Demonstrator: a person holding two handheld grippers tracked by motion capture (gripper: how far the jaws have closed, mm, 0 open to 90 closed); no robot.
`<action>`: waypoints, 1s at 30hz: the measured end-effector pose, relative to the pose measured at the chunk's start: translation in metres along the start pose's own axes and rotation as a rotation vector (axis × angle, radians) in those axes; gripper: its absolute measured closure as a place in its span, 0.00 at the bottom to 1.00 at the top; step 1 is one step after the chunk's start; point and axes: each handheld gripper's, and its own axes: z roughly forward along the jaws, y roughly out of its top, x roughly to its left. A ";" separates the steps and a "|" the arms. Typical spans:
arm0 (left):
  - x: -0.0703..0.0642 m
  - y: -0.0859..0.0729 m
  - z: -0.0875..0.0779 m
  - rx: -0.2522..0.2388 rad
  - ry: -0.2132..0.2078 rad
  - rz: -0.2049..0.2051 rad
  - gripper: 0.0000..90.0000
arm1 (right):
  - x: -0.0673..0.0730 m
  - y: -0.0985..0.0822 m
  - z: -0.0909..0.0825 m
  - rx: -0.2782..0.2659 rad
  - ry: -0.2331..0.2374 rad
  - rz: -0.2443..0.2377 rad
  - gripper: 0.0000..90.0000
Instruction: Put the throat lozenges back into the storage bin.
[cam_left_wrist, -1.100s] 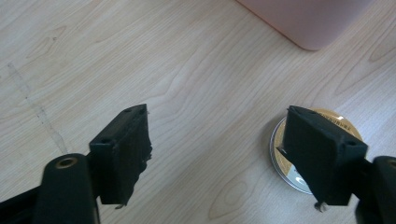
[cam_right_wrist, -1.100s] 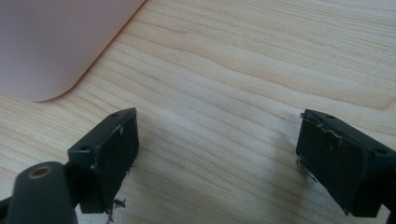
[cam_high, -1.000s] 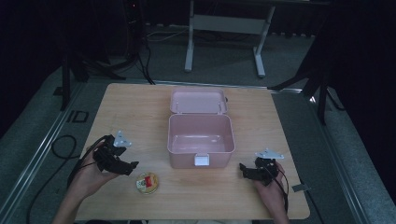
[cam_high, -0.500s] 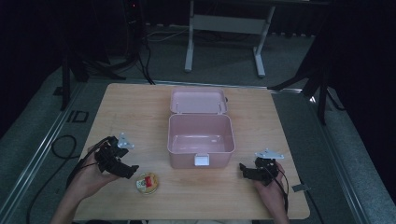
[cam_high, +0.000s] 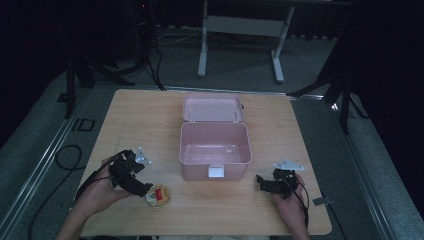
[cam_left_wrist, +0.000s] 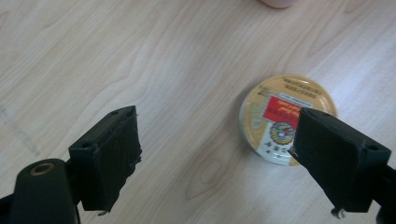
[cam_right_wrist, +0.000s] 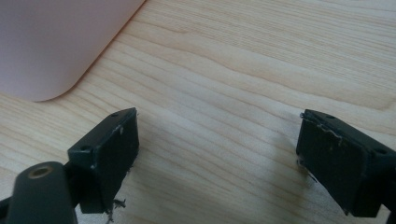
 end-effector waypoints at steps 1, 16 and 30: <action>-0.001 0.001 0.000 0.004 -0.004 0.005 0.17 | 0.000 0.000 0.000 0.000 0.000 0.000 0.14; -0.010 0.008 0.005 0.049 -0.057 0.062 0.17 | 0.000 0.000 0.000 0.000 0.000 0.000 0.14; -0.017 0.010 0.011 0.077 -0.093 0.094 0.17 | 0.000 0.000 0.000 0.000 0.000 0.000 0.14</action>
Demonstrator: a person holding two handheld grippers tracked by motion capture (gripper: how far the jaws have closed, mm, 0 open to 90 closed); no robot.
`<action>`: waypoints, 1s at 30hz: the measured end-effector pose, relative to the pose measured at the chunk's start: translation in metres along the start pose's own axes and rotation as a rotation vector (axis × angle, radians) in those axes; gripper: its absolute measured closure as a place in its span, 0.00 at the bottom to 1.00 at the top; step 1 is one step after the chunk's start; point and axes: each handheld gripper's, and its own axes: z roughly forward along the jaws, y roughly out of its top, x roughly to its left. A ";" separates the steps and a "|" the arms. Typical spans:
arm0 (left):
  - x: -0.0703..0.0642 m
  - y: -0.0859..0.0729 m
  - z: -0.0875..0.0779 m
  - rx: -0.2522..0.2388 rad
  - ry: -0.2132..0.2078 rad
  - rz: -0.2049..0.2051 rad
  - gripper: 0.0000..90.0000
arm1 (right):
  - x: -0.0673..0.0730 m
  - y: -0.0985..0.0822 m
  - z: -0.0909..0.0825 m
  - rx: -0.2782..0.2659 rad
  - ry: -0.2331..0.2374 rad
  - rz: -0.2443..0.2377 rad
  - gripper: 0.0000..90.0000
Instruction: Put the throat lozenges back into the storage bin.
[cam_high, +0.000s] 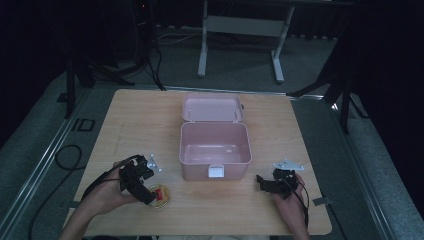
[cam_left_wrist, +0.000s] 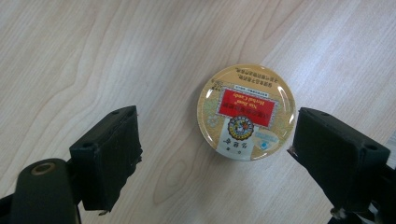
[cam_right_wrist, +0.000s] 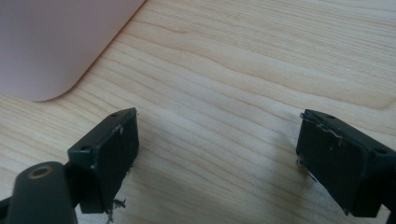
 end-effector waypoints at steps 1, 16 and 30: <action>0.000 0.000 0.000 0.001 -0.002 0.000 0.17 | 0.000 0.000 0.000 0.000 0.000 0.000 0.14; -0.006 0.007 0.007 0.047 -0.024 0.051 0.17 | 0.000 0.000 0.000 0.000 0.000 0.000 0.14; -0.010 0.011 0.021 0.095 -0.043 0.088 0.17 | 0.000 0.000 0.000 0.000 0.000 0.000 0.14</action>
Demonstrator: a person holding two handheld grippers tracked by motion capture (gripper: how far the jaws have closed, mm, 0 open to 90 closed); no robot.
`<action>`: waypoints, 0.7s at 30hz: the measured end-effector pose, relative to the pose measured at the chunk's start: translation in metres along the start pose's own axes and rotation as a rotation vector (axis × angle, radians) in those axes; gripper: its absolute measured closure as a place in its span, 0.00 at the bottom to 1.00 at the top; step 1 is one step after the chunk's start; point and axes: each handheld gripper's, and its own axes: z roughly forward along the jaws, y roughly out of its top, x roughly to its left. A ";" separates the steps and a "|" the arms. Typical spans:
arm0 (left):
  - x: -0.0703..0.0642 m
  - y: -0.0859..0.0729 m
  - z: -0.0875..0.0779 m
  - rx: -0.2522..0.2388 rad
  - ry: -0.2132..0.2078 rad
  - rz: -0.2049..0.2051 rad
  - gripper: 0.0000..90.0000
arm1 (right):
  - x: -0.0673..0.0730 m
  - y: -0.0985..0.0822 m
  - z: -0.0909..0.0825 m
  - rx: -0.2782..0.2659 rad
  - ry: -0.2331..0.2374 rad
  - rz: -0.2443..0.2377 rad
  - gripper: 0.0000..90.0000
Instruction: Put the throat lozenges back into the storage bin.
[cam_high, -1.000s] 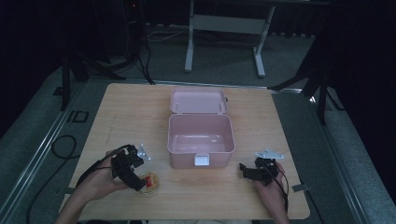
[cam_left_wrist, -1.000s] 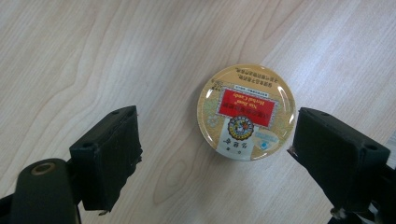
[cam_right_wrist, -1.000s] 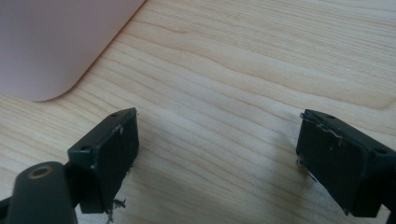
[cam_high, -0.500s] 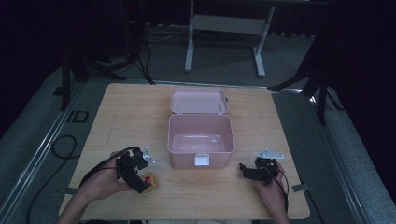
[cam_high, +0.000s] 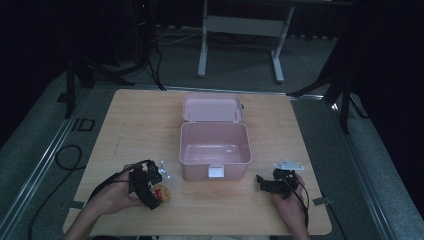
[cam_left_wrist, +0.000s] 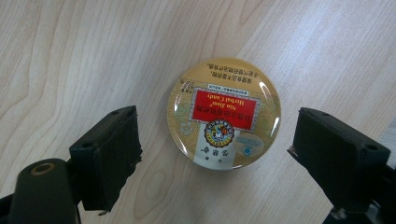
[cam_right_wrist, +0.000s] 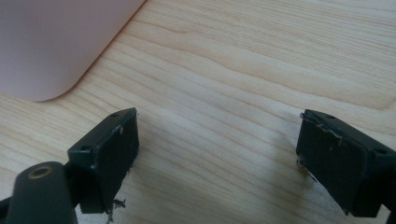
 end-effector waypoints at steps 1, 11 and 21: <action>0.000 0.000 0.000 0.000 0.000 0.000 0.17 | 0.000 0.000 0.000 0.000 0.000 0.000 0.14; -0.002 0.005 0.011 0.030 -0.022 0.022 0.17 | 0.000 0.000 0.000 0.000 0.000 0.000 0.14; -0.003 0.009 0.020 0.059 -0.022 0.032 0.17 | 0.000 0.000 0.000 0.000 0.000 0.000 0.14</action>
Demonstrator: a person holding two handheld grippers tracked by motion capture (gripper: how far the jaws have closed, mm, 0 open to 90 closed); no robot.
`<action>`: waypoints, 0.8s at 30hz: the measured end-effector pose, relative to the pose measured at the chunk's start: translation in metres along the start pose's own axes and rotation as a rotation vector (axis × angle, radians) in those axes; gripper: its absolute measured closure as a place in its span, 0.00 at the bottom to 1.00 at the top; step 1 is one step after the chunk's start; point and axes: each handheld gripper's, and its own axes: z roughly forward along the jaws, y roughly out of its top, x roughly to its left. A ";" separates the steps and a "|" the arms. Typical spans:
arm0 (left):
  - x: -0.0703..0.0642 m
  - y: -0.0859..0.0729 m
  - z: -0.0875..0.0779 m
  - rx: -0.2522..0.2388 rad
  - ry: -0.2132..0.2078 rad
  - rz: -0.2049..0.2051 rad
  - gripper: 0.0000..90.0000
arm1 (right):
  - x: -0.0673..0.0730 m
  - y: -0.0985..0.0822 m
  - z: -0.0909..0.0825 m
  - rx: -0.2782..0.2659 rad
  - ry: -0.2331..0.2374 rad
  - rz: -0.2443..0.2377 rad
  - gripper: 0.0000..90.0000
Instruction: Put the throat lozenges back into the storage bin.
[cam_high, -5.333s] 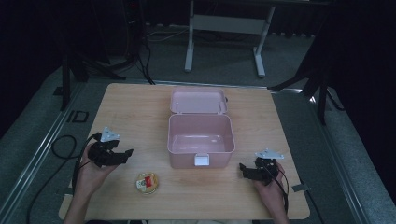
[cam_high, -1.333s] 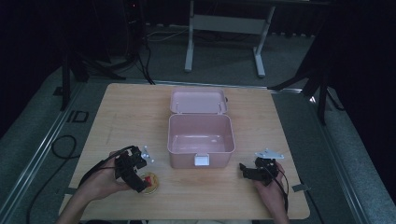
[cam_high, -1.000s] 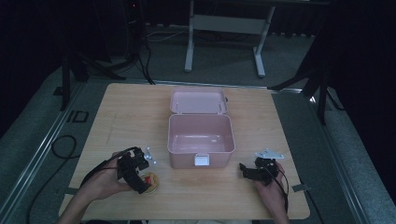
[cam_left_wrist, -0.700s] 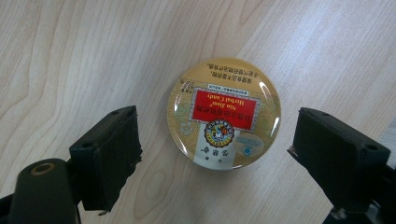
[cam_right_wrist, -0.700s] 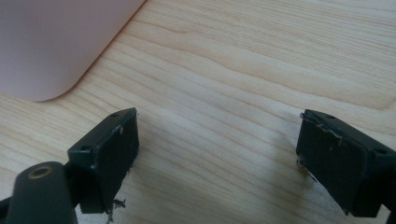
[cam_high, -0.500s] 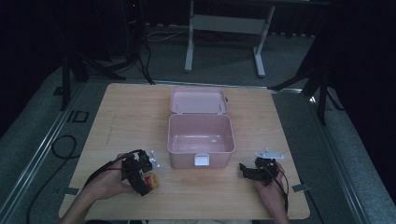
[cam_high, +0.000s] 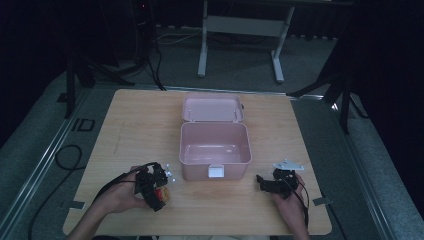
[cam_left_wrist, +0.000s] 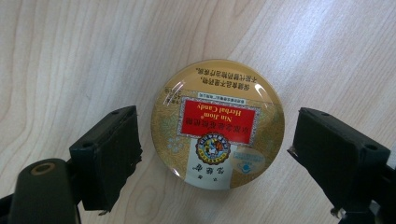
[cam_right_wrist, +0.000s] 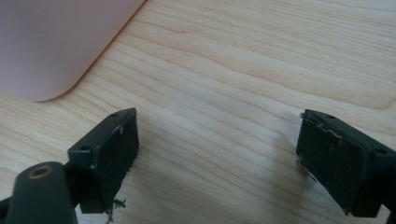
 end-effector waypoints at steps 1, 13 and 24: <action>0.000 0.000 0.001 0.002 -0.002 -0.004 0.17 | 0.000 0.000 0.000 0.000 0.000 0.000 0.14; -0.002 0.002 0.011 0.034 -0.002 0.002 0.21 | 0.000 0.000 0.000 0.000 0.000 0.000 0.14; 0.000 0.002 0.015 0.042 -0.007 0.000 0.22 | 0.000 0.000 0.000 0.000 0.000 0.000 0.14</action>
